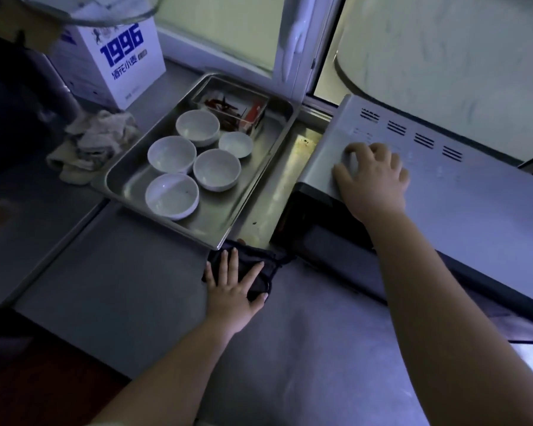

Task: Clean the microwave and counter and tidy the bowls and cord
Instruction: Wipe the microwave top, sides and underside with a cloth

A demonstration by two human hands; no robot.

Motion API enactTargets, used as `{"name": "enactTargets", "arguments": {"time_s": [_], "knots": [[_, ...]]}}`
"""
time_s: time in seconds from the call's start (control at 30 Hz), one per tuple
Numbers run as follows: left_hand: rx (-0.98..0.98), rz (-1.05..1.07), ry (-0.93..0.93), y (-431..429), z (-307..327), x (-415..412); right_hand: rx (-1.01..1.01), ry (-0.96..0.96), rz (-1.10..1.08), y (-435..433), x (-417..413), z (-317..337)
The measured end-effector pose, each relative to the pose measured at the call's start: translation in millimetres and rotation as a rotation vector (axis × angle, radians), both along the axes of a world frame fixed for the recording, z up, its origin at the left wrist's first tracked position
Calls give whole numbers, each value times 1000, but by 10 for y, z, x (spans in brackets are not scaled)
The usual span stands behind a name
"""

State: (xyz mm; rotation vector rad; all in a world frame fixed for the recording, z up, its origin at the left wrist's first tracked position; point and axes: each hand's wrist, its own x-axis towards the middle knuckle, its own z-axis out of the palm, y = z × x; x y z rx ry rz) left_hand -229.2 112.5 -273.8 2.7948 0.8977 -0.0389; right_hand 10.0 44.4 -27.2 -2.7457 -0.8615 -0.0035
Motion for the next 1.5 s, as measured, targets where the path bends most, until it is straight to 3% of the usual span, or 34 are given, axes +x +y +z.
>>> {"name": "enactTargets", "arguments": {"time_s": [0.33,0.73,1.07,1.3,1.5], "knots": [[-30,-84,5,253,-49,482,26,-54,-19,3,17,-56],[-48,-134,11,-36,19,-334,41,-40,-19,-22,1,-67],[-120,-175,160,365,142,497,48,-41,-22,-34,2,-68],[-93,-167,26,250,99,83,47,-33,-24,-23,-12,-37],[-78,-120,80,0,78,-374,42,-24,-24,-22,-24,-34]]}}
